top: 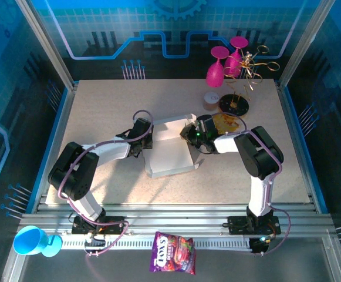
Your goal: Fold the paper box
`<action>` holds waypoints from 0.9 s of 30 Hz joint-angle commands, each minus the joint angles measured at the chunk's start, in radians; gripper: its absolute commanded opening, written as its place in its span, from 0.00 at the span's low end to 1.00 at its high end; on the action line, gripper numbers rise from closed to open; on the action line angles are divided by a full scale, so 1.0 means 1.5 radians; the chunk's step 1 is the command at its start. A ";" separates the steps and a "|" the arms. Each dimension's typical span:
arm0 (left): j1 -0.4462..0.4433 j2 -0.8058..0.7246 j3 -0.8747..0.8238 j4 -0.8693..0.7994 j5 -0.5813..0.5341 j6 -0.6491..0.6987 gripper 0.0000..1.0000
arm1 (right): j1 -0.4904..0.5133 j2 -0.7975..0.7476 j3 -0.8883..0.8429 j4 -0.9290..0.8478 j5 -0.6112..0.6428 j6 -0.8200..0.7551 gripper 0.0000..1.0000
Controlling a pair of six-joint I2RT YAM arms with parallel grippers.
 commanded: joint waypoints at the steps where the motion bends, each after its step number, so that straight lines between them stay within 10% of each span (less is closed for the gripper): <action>1: -0.008 0.011 -0.004 -0.010 0.013 -0.005 0.00 | 0.016 0.029 -0.006 -0.128 -0.012 -0.013 0.18; 14: -0.009 0.013 -0.002 -0.014 0.013 -0.013 0.00 | 0.034 0.049 -0.006 -0.149 -0.008 -0.009 0.18; 27: -0.009 0.016 -0.006 -0.015 -0.002 0.006 0.00 | -0.027 -0.226 -0.044 -0.065 -0.078 -0.145 0.38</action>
